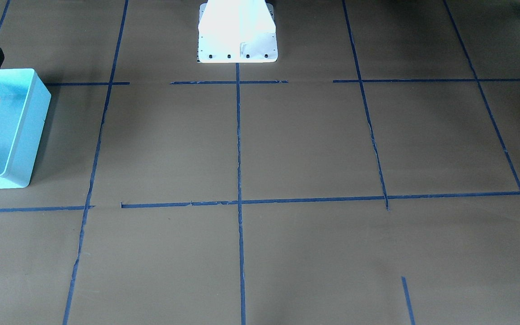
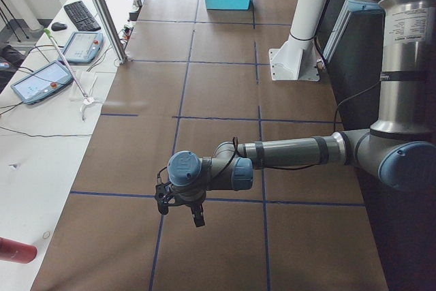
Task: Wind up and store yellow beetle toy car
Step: 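Lower the car into the tray and open the right gripper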
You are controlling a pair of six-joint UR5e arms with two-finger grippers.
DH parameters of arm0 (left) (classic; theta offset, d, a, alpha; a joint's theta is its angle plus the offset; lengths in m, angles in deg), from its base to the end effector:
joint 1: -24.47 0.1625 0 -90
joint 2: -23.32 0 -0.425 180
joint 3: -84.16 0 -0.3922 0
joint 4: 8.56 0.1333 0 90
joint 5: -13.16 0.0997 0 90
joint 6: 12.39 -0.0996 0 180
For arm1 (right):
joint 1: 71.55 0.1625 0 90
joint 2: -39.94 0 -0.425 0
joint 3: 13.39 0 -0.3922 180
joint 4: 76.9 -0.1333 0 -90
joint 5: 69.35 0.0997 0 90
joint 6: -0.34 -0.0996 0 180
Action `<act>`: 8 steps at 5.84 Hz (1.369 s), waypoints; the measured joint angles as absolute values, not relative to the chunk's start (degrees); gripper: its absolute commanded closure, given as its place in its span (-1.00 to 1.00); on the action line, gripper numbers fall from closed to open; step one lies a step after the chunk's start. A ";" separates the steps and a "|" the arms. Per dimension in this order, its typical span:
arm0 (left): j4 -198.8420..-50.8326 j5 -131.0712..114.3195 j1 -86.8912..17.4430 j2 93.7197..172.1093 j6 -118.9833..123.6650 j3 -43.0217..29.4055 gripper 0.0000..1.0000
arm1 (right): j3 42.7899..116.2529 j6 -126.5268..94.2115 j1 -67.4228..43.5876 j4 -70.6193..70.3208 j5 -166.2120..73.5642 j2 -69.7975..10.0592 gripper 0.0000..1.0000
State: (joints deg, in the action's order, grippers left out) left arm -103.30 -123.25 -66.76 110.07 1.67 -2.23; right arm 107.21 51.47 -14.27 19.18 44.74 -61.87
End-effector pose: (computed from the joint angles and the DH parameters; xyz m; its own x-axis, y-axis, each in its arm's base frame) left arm -0.0711 -0.4610 0.7060 0.6629 -0.2831 -0.6931 0.1881 0.9591 -0.2117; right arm -0.1391 -0.3879 0.5189 0.0410 -0.9961 0.0786 0.8911 0.0720 0.4481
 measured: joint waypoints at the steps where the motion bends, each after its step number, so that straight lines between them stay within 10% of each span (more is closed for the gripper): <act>1: -103.30 -123.25 -66.76 110.07 1.67 -2.24 -1.00 | 102.51 52.26 -14.26 14.73 45.05 -62.90 1.00; 8: -103.37 -123.27 -66.67 110.15 1.67 -2.23 -1.00 | 89.81 48.57 -17.95 1.09 49.45 -61.12 0.91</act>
